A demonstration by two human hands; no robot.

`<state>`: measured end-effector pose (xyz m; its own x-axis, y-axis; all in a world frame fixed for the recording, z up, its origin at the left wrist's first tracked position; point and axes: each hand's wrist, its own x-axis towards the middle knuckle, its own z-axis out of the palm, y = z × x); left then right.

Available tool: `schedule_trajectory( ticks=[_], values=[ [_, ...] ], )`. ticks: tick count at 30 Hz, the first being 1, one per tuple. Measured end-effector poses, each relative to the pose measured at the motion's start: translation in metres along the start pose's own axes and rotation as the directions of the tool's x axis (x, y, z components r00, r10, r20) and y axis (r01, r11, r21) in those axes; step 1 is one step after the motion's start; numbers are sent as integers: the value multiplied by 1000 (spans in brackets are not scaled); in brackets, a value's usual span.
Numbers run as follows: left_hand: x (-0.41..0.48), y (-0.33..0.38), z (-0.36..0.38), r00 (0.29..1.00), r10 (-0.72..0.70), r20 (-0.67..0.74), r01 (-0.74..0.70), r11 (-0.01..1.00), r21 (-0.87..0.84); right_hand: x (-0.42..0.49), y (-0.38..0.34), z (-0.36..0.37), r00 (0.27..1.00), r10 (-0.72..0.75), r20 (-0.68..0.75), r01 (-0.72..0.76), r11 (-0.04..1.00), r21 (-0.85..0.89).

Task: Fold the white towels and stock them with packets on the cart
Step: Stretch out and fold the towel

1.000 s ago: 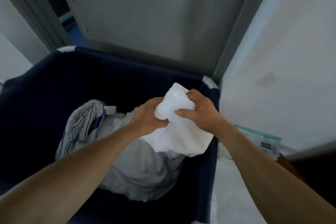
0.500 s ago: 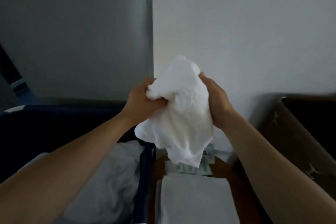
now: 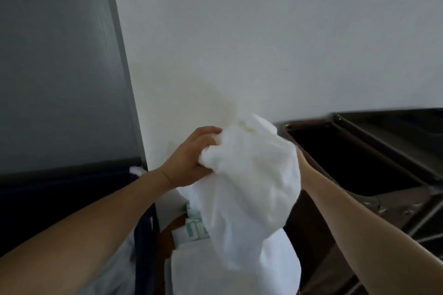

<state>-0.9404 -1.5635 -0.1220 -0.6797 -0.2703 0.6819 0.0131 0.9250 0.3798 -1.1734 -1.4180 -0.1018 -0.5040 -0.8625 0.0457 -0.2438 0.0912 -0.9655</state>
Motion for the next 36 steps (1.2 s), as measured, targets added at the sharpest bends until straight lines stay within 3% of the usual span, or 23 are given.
schedule_trajectory(
  ticks=[4, 7, 9, 14, 16, 19, 23, 26, 28, 30, 33, 34, 36],
  values=[
    [-39, -20, 39, 992, -61, 112, 47, 991, 124, -15, 0, -12, 991, -37, -128, 31, 998, -48],
    [-62, -14, 72, 957, -158, 245, 137, 985, 101, -16, -1, -14, 983, -132, -130, 97, 964, -248],
    [-67, -3, 88, 885, -295, 359, 291, 954, 67, -13, -6, -18, 976, -200, -84, 156, 916, -369],
    [-37, 28, 95, 580, -565, 587, 628, 769, 120, -8, 4, -21, 968, -214, 130, 246, 721, -648],
    [-22, 31, 92, 565, -629, 535, 726, 687, 41, -8, 17, -22, 963, -160, 217, 268, 658, -704],
    [-7, 45, 90, 540, -671, 509, 838, 484, -252, 0, 19, -26, 951, -216, 221, 308, 695, -650],
    [4, 57, 74, 497, -559, 664, 868, 333, -369, 15, 5, -35, 881, -361, 304, 472, 637, -610],
    [5, 56, 50, 473, -551, 687, 880, 255, -400, 22, -1, -43, 796, -491, 354, 598, 547, -586],
    [3, 47, 41, 434, -695, 573, 879, 190, -437, 26, -2, -46, 737, -572, 360, 661, 497, -562],
    [2, 38, 40, 334, -826, 453, 857, 66, -512, 28, -1, -44, 664, -653, 364, 728, 452, -516],
    [17, 58, 56, 267, -794, 546, 839, -87, -537, 26, -1, -33, 530, -749, 397, 828, 357, -432],
    [24, 70, 61, 281, -769, 574, 846, -84, -526, 26, -1, -31, 504, -760, 410, 847, 341, -408],
    [38, 81, 70, 356, -758, 546, 848, 16, -530, 25, 3, -30, 499, -749, 436, 856, 350, -380]
  ],
)
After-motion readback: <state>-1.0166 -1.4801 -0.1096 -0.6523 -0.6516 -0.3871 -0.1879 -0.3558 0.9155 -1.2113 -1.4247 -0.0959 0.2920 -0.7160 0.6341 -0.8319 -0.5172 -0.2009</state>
